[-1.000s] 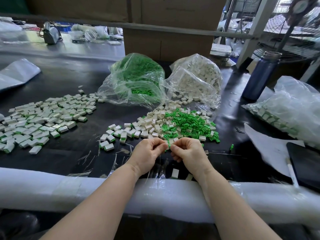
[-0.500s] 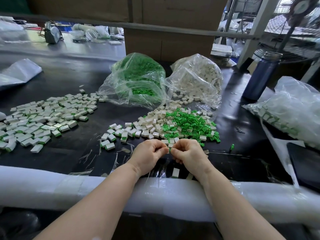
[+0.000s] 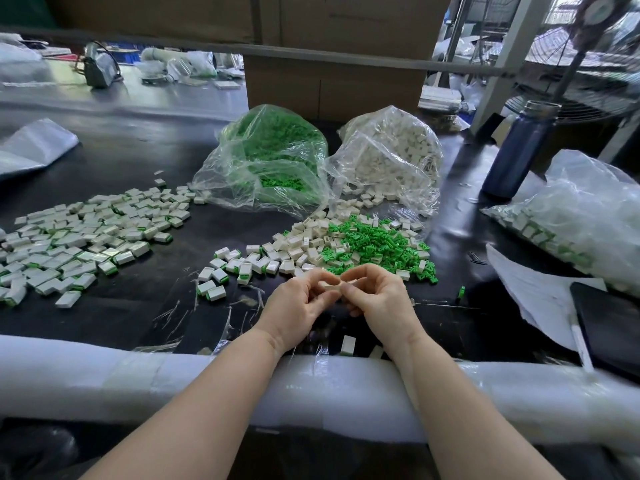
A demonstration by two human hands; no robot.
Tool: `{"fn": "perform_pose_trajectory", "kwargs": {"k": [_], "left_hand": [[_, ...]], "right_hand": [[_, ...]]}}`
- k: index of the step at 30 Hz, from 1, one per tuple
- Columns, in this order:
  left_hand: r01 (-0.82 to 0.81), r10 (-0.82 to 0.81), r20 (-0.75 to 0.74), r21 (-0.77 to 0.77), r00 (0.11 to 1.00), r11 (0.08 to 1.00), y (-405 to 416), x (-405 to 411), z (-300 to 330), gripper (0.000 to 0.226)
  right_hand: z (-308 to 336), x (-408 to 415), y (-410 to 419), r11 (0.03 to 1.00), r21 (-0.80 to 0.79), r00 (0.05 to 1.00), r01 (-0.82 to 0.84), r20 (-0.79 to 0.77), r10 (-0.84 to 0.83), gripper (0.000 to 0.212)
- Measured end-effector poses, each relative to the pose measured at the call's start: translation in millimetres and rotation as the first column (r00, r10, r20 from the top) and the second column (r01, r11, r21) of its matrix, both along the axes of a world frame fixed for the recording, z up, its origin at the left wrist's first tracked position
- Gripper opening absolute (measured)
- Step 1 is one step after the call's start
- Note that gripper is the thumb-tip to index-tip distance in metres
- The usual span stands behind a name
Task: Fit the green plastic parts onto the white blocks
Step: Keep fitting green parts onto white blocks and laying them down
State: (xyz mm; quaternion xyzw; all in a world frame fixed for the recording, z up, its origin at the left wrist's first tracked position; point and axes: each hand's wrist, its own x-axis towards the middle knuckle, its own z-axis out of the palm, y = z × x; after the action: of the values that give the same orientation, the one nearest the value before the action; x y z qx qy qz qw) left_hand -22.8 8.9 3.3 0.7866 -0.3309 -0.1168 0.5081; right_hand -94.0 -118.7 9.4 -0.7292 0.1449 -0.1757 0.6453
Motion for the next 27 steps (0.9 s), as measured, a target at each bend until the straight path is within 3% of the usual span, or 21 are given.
{"fn": "perform_pose_trajectory", "kwargs": {"k": [3,7,17,21,27], "left_hand": [[-0.022,0.021,0.038,0.037,0.999,0.999,-0.3,1.1,-2.1,0.027],[-0.064,0.064,0.057,0.000,0.996,0.998,-0.8,2.2,-2.3,0.009],[-0.036,0.036,-0.020,0.026,0.999,0.999,0.5,2.0,0.0,0.017],[-0.052,0.049,0.040,0.088,0.998,0.995,0.9,2.1,-0.8,0.014],[-0.039,0.015,0.178,0.136,0.984,0.990,1.6,-0.2,1.2,0.016]], "right_hand": [[0.6,-1.0,-1.0,1.000,0.022,1.000,0.008,0.006,-0.008,0.013],[1.0,-0.6,-1.1,0.999,0.046,1.000,-0.005,0.008,0.004,0.009],[-2.0,1.3,0.4,0.998,-0.055,0.999,0.009,-0.053,-0.012,0.018],[-2.7,1.8,-0.5,0.988,-0.151,0.995,-0.024,-0.098,0.009,0.026],[-1.7,1.4,-3.2,0.987,-0.145,0.990,-0.072,-0.134,0.053,0.027]]}}
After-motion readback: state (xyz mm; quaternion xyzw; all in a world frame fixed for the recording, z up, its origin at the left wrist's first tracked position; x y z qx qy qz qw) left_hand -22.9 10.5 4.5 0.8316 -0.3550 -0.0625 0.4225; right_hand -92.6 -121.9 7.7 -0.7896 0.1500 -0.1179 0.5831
